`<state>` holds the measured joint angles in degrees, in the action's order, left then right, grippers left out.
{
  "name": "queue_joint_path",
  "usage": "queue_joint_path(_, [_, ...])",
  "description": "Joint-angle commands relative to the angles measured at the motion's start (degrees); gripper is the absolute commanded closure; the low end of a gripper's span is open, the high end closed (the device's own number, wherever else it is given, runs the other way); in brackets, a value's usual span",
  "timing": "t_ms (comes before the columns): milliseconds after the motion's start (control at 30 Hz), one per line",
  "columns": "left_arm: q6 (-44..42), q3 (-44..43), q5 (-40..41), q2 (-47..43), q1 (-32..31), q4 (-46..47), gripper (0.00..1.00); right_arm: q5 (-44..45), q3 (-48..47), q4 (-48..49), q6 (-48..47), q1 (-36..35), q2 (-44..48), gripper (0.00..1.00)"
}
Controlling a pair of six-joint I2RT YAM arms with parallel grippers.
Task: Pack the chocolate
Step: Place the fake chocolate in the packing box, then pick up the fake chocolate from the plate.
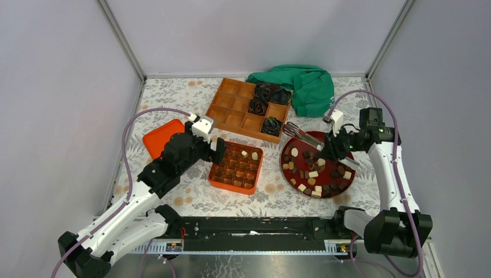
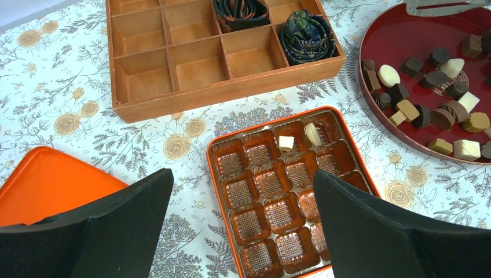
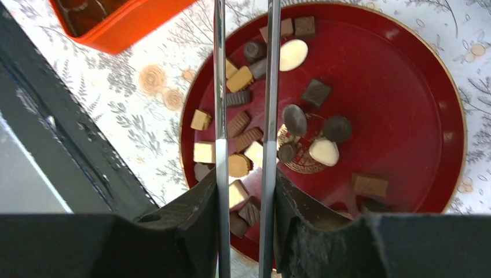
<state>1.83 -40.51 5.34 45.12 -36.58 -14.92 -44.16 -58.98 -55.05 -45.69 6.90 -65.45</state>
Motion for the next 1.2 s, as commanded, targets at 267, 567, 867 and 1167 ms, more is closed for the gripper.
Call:
queue_joint_path(267, [0.7, 0.6, -1.1, -2.0, 0.5, 3.8, 0.01, 22.0, 1.9, -5.9, -8.4, 2.0, 2.7, 0.60])
queue_joint_path(567, [1.1, 0.5, -2.5, -2.8, 0.5, 4.2, 0.01, 25.3, 3.7, -6.3, -8.1, 4.5, 2.6, 0.60])
queue_joint_path(867, [1.7, 0.4, -3.7, -2.7, 0.5, 4.0, 0.01, 28.6, 5.1, -4.1, -10.0, 4.5, 0.0, 0.59])
queue_joint_path(1167, [1.7, 0.6, -3.6, -2.9, 0.5, 4.1, 0.01, 29.7, 2.1, -4.8, -11.1, 4.6, -1.9, 0.59])
